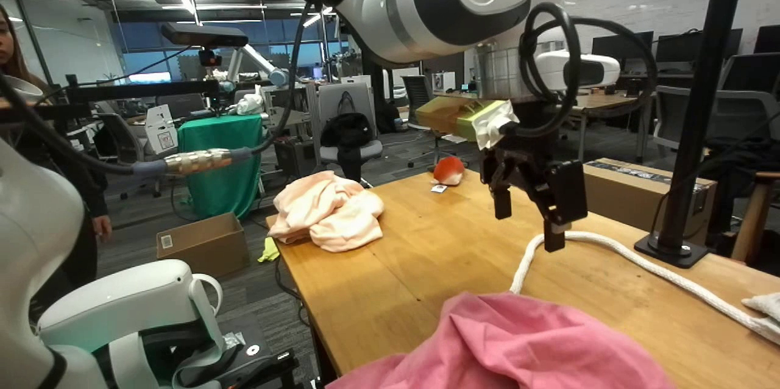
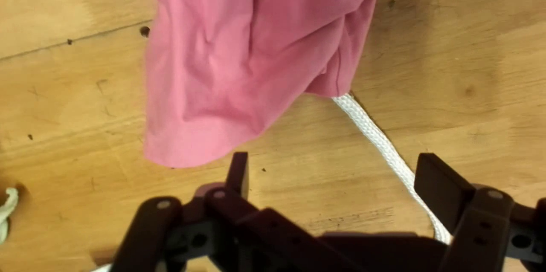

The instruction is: Pick up the cloths and put them around the table.

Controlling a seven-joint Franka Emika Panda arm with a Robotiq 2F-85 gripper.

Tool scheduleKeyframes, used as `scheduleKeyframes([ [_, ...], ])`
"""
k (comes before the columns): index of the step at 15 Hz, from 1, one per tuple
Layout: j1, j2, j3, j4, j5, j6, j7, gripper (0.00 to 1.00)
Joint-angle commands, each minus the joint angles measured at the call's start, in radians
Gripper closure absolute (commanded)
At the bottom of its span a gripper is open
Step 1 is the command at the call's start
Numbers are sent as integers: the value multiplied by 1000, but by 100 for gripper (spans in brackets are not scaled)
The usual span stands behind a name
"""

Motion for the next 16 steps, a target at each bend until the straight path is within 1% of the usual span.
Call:
scheduleKeyframes([
  [1, 35, 58, 3, 74, 16, -39, -105, 0],
  [8, 70, 169, 7, 154, 8, -63, -333, 0],
  [13, 76, 244, 16, 225, 1, -95, -493, 0],
  [16, 71, 280, 22, 251, 8, -89, -570, 0],
])
